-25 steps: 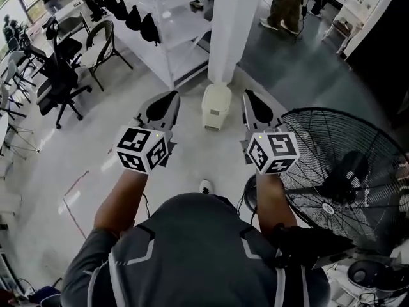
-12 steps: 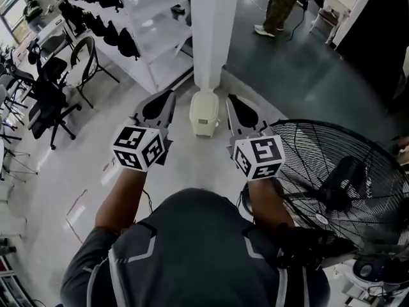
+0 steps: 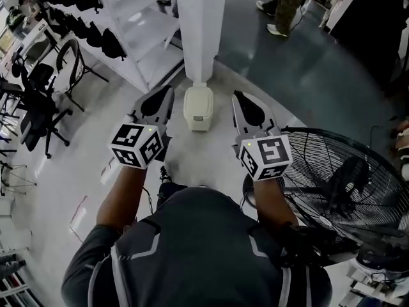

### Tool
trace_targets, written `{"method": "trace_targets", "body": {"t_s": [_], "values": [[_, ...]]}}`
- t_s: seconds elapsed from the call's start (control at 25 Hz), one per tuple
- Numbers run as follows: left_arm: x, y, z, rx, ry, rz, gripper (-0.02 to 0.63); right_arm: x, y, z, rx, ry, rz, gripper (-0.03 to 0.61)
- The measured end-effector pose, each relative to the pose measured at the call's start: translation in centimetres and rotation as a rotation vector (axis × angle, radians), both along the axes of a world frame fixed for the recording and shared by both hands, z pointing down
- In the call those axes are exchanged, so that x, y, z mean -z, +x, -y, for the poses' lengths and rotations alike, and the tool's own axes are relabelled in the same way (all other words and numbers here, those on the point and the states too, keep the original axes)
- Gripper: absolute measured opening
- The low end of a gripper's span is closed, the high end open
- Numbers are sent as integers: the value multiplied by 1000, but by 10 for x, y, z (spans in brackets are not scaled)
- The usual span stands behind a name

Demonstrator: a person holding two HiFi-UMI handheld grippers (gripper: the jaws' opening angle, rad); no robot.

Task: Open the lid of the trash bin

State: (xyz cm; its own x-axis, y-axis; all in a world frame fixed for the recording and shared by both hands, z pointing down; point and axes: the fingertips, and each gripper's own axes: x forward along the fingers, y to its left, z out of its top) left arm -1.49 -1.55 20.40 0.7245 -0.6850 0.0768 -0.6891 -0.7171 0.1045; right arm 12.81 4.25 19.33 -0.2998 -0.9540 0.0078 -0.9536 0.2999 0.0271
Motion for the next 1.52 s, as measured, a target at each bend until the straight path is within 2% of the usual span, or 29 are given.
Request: {"method": "trace_targets", "body": {"t_s": [0.12, 0.44, 0.8, 1.24, 1.52], "values": [[-8, -6, 29, -42, -2, 1, 8, 3, -1, 24, -36, 29, 2, 28], [-8, -41, 123, -122, -13, 1, 8, -8, -13, 104, -175, -22, 0, 28], [-20, -64, 211, -172, -21, 19, 8, -18, -28, 182, -242, -42, 2, 28], [-55, -73, 282, -261, -76, 29, 8, -52, -39, 249, -327, -112, 3, 29], [-98, -55, 290, -281, -117, 87, 8, -99, -26, 266, -312, -201, 37, 29]]}}
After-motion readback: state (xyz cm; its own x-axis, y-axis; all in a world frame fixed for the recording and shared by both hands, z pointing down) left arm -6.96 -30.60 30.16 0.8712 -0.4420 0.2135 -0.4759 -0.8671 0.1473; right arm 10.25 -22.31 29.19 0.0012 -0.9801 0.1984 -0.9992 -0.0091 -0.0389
